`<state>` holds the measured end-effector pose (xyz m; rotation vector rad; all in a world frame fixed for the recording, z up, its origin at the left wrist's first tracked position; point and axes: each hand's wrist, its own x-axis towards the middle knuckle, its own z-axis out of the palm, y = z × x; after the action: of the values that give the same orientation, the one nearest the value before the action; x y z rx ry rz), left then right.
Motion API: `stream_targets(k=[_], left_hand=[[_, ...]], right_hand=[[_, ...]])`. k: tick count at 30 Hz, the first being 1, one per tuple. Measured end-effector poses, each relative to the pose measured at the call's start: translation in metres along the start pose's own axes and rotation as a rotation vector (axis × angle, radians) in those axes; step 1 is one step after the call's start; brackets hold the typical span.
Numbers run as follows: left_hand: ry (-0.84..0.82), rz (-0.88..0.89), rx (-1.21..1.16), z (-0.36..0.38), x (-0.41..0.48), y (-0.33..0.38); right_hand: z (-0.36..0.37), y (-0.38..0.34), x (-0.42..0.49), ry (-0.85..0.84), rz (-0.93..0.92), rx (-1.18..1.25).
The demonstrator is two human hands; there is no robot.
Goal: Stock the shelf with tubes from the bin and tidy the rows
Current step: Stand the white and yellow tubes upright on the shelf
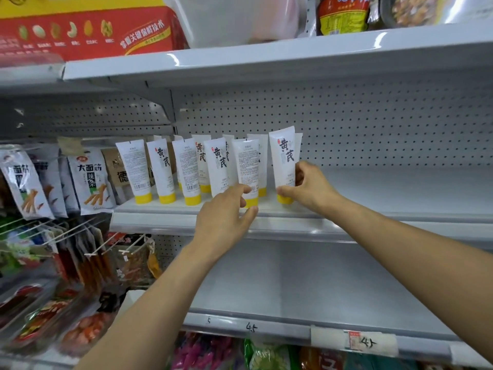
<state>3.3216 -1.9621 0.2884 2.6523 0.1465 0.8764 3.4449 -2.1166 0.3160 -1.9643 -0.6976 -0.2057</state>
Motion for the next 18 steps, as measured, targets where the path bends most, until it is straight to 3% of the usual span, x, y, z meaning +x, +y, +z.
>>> stream_targets(k=[16,18], left_hand=[[-0.023,-0.035,0.062,0.001,-0.016,-0.001],[-0.014,-0.053,0.051,0.002,-0.025,0.001]], right_hand=[[0.001,0.01,-0.006,-0.081,0.113,-0.152],[-0.003,0.014,-0.02,-0.008,0.075,-0.206]])
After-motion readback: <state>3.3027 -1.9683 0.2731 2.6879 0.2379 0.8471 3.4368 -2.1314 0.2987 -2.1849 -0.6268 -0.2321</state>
